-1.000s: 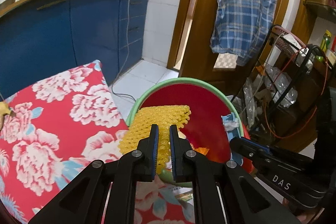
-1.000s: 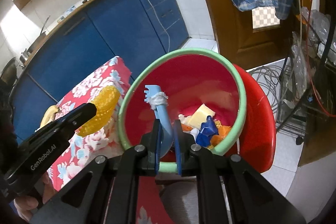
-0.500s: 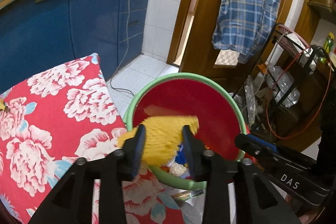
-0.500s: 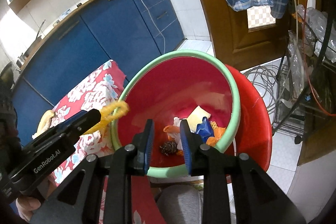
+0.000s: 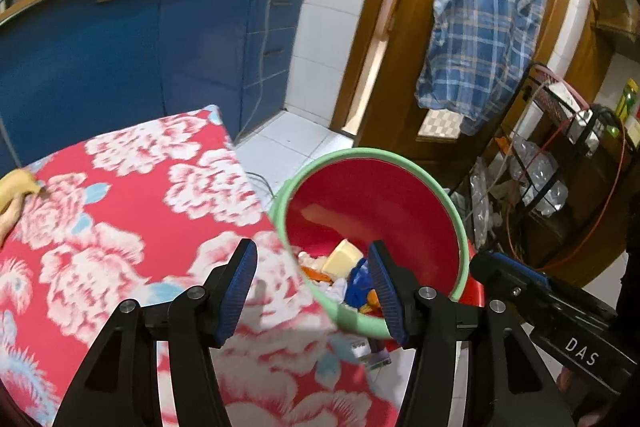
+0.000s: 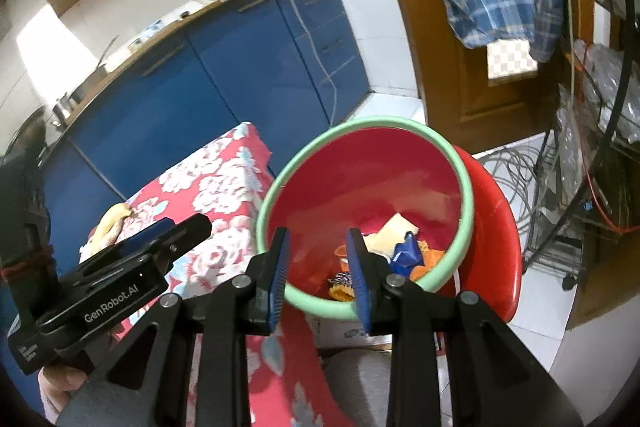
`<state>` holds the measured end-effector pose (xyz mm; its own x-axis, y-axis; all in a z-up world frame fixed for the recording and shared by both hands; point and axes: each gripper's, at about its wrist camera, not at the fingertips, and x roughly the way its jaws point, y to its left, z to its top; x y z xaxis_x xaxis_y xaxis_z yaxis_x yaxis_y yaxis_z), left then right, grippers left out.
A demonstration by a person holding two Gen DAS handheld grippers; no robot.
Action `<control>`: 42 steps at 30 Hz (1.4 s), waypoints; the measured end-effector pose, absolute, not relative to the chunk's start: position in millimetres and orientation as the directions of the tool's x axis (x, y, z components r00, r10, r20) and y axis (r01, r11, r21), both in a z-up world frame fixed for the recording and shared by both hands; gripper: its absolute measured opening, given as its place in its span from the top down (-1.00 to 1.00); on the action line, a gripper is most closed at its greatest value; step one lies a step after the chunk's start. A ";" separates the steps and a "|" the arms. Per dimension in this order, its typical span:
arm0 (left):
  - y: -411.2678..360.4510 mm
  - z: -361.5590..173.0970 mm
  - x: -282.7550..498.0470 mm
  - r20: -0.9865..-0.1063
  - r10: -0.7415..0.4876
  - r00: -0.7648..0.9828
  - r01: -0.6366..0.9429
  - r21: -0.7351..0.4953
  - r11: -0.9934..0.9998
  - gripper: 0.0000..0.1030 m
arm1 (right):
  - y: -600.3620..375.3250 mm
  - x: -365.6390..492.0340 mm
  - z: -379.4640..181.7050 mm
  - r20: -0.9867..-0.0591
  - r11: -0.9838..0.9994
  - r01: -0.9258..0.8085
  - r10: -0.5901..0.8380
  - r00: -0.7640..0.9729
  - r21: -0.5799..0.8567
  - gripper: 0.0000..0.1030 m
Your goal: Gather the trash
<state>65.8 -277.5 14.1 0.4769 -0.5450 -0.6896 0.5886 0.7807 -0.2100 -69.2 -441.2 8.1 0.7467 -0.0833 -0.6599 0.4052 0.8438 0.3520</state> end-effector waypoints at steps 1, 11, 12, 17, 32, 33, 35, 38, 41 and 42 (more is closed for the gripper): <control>-271.4 15.3 65.0 -0.689 -0.541 0.482 0.581 -0.211 0.786 -0.14 | -437.1 -68.8 10.3 -0.657 0.849 0.396 -0.079 0.750 0.350 0.31; -189.9 31.5 47.6 -0.687 -0.416 0.596 0.439 -0.154 0.885 -0.32 | -375.8 -68.9 31.0 -0.617 0.897 0.276 -0.005 0.787 0.344 -0.22; -182.3 32.4 45.9 -0.686 -0.405 0.604 0.424 -0.154 0.893 -0.33 | -370.9 -69.7 32.0 -0.613 0.900 0.266 0.002 0.790 0.345 -0.29; -145.0 36.5 34.6 -0.672 -0.352 0.652 0.360 -0.134 0.923 -0.38 | -344.3 -72.8 32.3 -0.605 0.918 0.225 0.019 0.796 0.325 -0.38; -79.0 38.1 2.8 -0.638 -0.223 0.737 0.234 -0.069 0.970 -0.48 | -279.0 -85.9 31.8 -0.561 0.948 0.157 0.026 0.828 0.275 -0.79; -77.2 37.7 2.3 -0.637 -0.221 0.738 0.230 -0.070 0.971 -0.48 | -277.0 -86.0 31.5 -0.560 0.950 0.156 0.024 0.828 0.271 -0.79; -74.2 36.9 1.5 -0.634 -0.215 0.743 0.223 -0.069 0.972 -0.48 | -274.3 -85.5 31.7 -0.559 0.952 0.155 0.020 0.829 0.264 -0.79; -71.3 35.7 1.8 -0.632 -0.207 0.747 0.214 -0.067 0.975 -0.48 | -271.5 -84.7 31.1 -0.563 0.953 0.154 0.019 0.827 0.259 -0.79; -69.7 34.9 2.9 -0.632 -0.211 0.746 0.214 -0.073 0.974 -0.48 | -272.0 -83.5 30.1 -0.567 0.953 0.159 0.016 0.824 0.259 -0.79; -69.5 34.9 2.9 -0.630 -0.209 0.748 0.213 -0.070 0.975 -0.48 | -272.2 -83.3 29.8 -0.567 0.952 0.161 0.015 0.824 0.259 -0.79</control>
